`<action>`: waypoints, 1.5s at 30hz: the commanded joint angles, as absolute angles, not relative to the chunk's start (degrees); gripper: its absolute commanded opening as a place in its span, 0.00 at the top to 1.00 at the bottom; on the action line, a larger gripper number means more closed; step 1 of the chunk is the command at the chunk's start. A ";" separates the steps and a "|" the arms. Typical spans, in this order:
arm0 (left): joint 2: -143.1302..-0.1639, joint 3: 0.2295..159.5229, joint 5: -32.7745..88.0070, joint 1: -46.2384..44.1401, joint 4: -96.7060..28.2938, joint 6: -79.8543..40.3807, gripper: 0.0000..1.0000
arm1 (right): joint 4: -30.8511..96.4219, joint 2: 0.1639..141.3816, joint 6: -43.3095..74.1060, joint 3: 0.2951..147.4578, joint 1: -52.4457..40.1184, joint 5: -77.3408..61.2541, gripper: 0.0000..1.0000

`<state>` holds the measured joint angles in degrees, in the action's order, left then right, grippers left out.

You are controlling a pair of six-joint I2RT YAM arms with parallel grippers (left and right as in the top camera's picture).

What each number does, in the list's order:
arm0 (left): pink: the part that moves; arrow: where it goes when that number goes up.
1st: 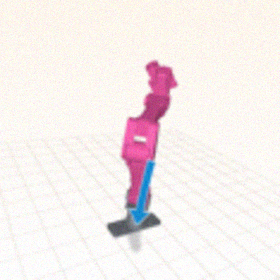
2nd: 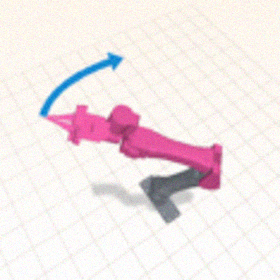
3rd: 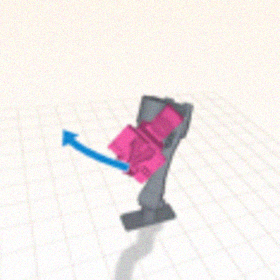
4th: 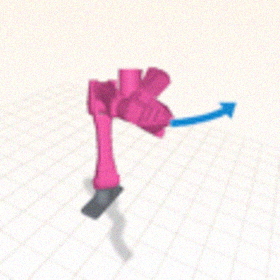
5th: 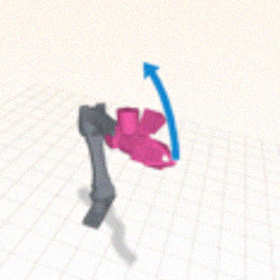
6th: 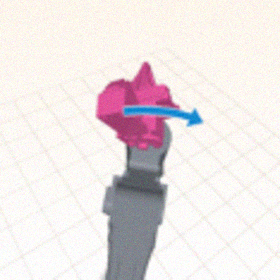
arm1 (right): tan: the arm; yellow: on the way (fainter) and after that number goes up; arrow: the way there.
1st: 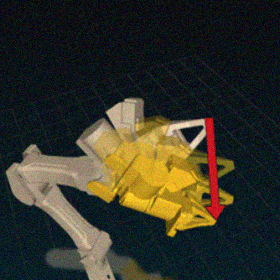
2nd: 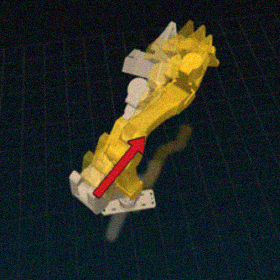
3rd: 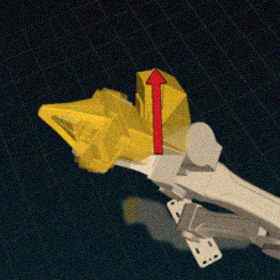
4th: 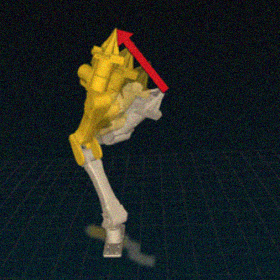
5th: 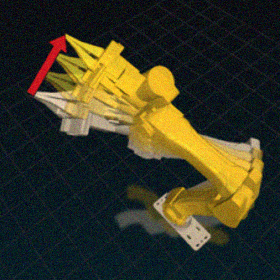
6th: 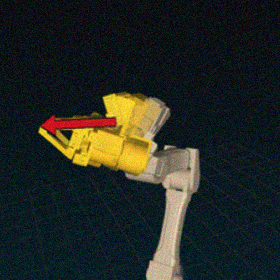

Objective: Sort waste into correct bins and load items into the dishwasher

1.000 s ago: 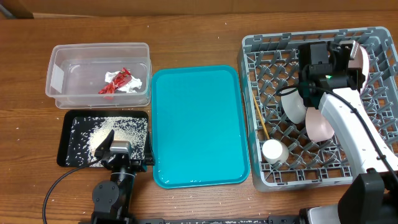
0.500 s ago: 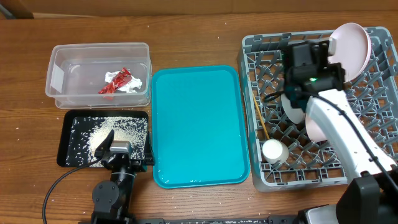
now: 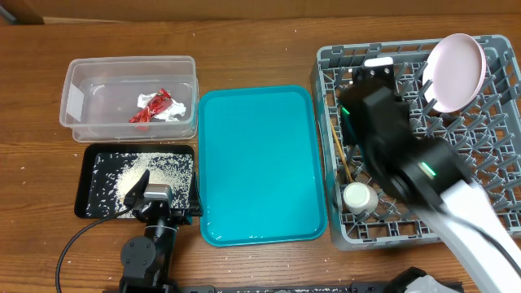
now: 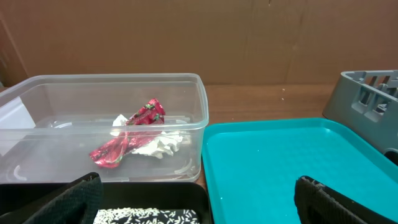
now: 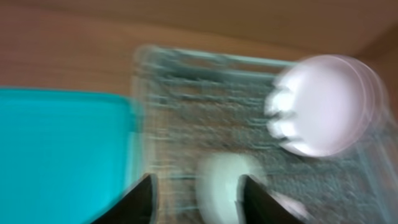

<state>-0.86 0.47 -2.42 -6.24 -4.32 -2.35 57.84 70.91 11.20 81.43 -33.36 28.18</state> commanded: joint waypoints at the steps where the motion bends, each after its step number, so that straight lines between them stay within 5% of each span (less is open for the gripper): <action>1: -0.47 0.27 -3.14 -5.69 -4.10 -1.26 0.00 | 57.60 63.31 12.47 83.90 -35.83 6.57 0.00; 8: -0.47 0.27 -3.14 -5.69 -4.10 -1.26 0.00 | 59.42 53.71 12.27 83.88 -36.64 -3.40 0.00; 21: -0.47 0.27 -3.14 -5.69 -4.10 -1.26 0.00 | 69.32 44.42 11.33 83.33 -36.47 20.82 0.00; 33: -0.47 0.27 -3.14 -5.69 -4.10 -1.26 0.00 | 37.34 32.14 4.12 54.96 -16.23 3.51 0.00; 45: -0.47 0.27 -3.14 -5.69 -4.10 -1.26 0.00 | 16.14 8.45 4.51 20.73 -11.31 1.78 0.00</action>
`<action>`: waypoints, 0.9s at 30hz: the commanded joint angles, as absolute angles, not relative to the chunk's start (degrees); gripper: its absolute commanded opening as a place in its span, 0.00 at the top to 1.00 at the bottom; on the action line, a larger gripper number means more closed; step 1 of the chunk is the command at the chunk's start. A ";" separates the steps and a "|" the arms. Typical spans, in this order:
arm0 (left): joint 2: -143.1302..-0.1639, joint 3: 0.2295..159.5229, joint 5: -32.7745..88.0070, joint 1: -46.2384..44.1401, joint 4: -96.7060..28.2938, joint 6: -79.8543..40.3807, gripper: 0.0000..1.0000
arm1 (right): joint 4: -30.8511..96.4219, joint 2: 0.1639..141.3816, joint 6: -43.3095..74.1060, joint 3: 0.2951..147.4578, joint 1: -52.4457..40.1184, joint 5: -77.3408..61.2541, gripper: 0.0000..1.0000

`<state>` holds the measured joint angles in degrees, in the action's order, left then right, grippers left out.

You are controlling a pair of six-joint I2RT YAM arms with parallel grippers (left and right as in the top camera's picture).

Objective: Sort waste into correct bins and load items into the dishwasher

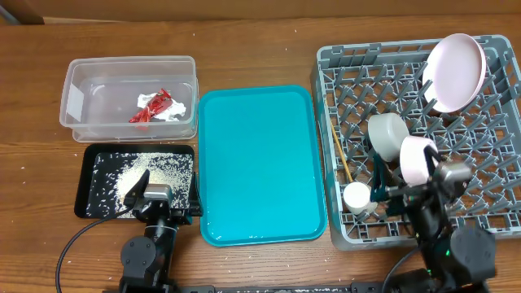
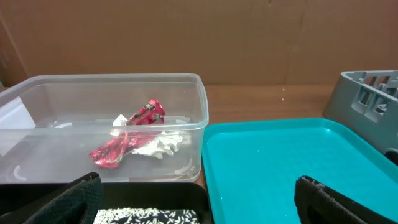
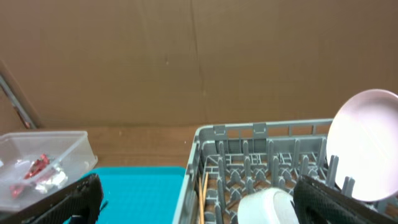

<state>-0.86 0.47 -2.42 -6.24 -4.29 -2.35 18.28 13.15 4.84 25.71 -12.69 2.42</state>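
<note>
The grey dish rack (image 1: 488, 203) holds a pink plate (image 1: 454, 72) standing on edge, a white bowl (image 1: 388, 130), a pink cup (image 1: 417, 156), a small white cup (image 1: 356, 195) and wooden chopsticks (image 1: 342, 155). My right gripper (image 1: 413, 185) hangs open over the rack's near side with nothing between its fingers. Its wrist view shows the bowl (image 3: 267, 205), plate (image 3: 367, 143) and chopsticks (image 3: 204, 196). My left gripper (image 1: 167, 191) is open and empty at the near edge of the black tray of rice (image 1: 94, 163). A clear bin (image 2: 186, 99) holds a red wrapper (image 2: 127, 134) and white tissue (image 2: 158, 146).
A bare teal tray (image 1: 260, 163) lies between the black tray and the rack. The clear bin (image 1: 73, 89) stands behind the black tray (image 2: 143, 214). A brown wall rises behind the table.
My right arm was stretched over the rack's left middle, with a blurred white thing between its fingers. Now it is drawn back to the rack's near side, open and empty. Bowl and pink cup show.
</note>
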 commanded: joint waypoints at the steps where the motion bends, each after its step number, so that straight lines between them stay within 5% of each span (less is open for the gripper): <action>1: -0.47 0.27 -3.14 -5.69 -4.10 -1.26 0.00 | 15.11 6.68 4.54 18.70 -10.74 1.74 0.00; 13: -0.47 0.27 -3.14 -5.69 -4.10 -1.26 0.00 | -3.88 0.16 4.67 0.27 -6.92 1.34 0.00; 27: -0.47 0.27 -3.14 -5.69 -4.10 -1.26 0.00 | 4.60 0.38 4.67 0.49 -6.85 1.54 0.00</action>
